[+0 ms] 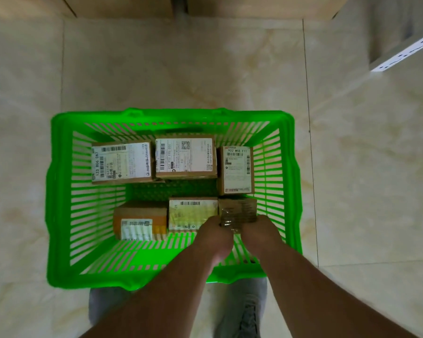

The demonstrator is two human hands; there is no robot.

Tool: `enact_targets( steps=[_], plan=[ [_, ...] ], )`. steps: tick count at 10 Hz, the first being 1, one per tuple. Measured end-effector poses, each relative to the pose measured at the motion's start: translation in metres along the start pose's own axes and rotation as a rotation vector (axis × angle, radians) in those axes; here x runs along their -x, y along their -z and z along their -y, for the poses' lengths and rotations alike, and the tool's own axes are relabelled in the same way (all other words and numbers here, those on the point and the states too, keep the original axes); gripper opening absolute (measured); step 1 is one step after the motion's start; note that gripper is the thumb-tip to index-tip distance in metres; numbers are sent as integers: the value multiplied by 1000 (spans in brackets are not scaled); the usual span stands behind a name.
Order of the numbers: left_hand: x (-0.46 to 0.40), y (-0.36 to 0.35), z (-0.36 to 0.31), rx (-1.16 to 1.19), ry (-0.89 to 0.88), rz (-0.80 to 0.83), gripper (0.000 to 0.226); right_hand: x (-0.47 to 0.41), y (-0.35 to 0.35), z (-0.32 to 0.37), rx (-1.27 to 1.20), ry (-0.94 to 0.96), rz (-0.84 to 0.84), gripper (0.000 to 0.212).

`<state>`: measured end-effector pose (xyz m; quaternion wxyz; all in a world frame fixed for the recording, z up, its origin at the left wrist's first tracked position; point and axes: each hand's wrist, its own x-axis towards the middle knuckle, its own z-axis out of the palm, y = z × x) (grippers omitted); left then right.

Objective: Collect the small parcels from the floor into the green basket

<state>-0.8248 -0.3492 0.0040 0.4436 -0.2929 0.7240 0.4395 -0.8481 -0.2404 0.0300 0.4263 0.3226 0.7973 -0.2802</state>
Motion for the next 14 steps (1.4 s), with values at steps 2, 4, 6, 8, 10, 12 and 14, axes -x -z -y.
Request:
enact_targets(
  steps=[2, 4, 6, 8, 10, 12, 14],
  plan=[
    [36, 20, -11, 120, -45, 2, 48, 30, 25, 13, -48, 64, 3, 8],
    [81, 49, -47, 333, -128, -83, 65, 71, 53, 36, -336, 184, -185, 21],
    [71, 55, -74, 495, -204, -131, 49, 71, 65, 53, -495, 255, -231, 20],
    [50, 53, -90, 524, -252, -44, 57, 47, 64, 67, -499, 305, -154, 34],
    [31, 55, -106, 449, -302, -50, 62, 18, 67, 84, -478, 318, -112, 35],
    [14, 53, -112, 470, -278, -51, 68, 5, 74, 84, -510, 373, -101, 49],
    [66, 50, -84, 438, -193, -97, 65, 45, 77, 35, -407, 397, -84, 56]
  ],
)
